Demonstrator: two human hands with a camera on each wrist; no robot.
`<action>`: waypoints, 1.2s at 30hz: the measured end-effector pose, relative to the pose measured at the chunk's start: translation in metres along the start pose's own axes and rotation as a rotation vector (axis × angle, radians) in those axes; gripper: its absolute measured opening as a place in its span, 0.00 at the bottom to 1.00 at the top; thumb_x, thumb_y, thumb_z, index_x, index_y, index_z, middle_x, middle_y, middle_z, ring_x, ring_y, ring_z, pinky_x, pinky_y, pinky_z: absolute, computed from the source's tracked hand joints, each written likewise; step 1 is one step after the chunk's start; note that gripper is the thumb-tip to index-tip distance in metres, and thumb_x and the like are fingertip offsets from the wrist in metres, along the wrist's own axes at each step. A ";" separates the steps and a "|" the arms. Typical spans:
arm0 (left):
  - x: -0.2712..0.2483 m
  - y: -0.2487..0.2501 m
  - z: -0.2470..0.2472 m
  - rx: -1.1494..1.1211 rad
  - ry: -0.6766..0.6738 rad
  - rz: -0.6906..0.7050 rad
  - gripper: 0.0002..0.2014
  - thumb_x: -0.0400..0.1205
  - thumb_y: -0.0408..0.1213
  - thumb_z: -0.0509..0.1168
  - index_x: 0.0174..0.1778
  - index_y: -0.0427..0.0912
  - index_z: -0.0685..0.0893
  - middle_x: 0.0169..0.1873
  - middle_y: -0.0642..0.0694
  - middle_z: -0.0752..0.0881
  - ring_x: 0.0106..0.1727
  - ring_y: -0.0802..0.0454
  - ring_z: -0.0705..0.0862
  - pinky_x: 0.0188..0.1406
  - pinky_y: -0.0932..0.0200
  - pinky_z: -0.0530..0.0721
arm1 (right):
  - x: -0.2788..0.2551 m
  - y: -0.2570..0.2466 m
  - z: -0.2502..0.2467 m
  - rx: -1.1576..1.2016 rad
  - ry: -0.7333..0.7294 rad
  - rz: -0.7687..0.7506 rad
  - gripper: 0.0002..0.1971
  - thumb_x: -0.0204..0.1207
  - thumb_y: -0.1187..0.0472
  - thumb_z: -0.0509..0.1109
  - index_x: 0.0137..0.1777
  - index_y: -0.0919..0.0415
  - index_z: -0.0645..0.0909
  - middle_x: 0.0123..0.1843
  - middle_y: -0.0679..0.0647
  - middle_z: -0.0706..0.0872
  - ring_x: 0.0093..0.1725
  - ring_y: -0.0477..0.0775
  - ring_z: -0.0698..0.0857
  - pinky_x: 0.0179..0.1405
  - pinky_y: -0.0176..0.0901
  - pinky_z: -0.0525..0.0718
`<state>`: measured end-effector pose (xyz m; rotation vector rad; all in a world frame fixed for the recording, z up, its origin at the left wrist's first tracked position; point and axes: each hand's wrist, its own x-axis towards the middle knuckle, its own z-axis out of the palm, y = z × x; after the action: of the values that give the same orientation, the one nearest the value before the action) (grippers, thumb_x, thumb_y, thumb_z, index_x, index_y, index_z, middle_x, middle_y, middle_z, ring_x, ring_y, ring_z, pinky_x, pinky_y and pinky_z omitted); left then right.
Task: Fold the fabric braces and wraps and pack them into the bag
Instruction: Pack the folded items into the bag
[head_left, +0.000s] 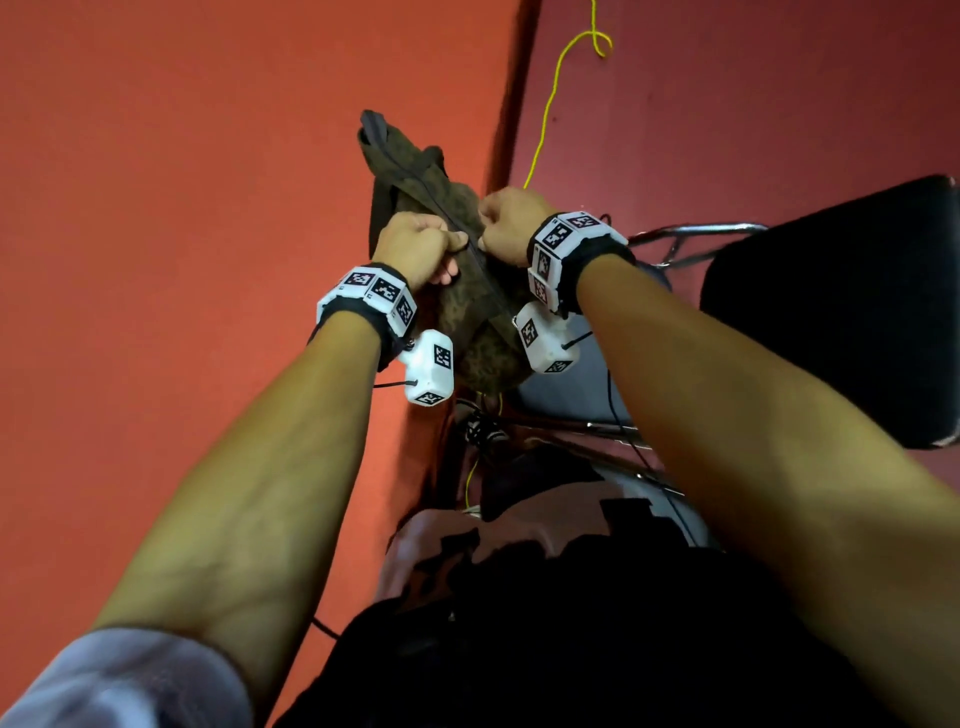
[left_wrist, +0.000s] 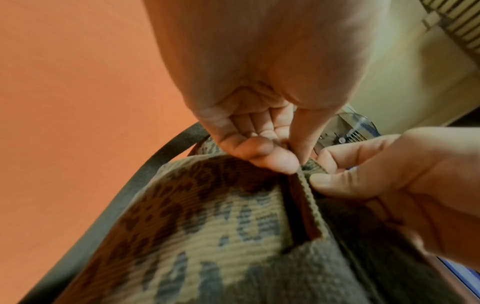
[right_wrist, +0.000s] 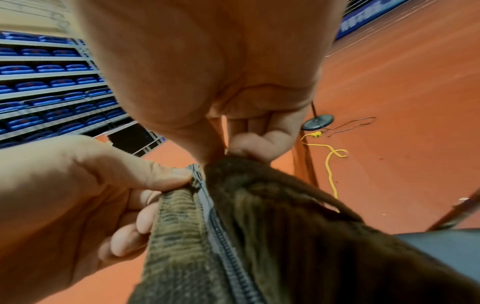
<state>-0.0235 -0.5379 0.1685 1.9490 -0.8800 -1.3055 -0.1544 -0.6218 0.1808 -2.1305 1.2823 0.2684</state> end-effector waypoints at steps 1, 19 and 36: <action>0.008 0.007 0.010 0.015 -0.038 0.011 0.19 0.79 0.33 0.70 0.22 0.43 0.75 0.19 0.44 0.84 0.19 0.49 0.79 0.23 0.62 0.77 | 0.000 0.013 -0.005 0.002 0.011 0.030 0.15 0.74 0.67 0.65 0.30 0.58 0.64 0.39 0.61 0.76 0.40 0.59 0.72 0.35 0.46 0.69; 0.082 0.062 0.112 0.089 -0.371 0.040 0.19 0.82 0.33 0.70 0.26 0.43 0.73 0.19 0.44 0.83 0.18 0.50 0.78 0.21 0.64 0.74 | -0.001 0.129 -0.045 0.164 0.084 0.314 0.16 0.78 0.66 0.66 0.30 0.56 0.67 0.35 0.58 0.76 0.42 0.59 0.75 0.34 0.43 0.70; 0.116 0.005 0.180 0.124 -0.412 0.045 0.21 0.83 0.32 0.69 0.25 0.45 0.70 0.24 0.37 0.82 0.23 0.48 0.83 0.34 0.56 0.85 | -0.003 0.176 0.015 0.327 0.115 0.533 0.10 0.73 0.65 0.65 0.32 0.58 0.70 0.41 0.60 0.82 0.44 0.69 0.86 0.36 0.58 0.88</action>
<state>-0.1604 -0.6579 0.0555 1.7648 -1.2185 -1.6942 -0.3040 -0.6681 0.0985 -1.5244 1.8131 0.1418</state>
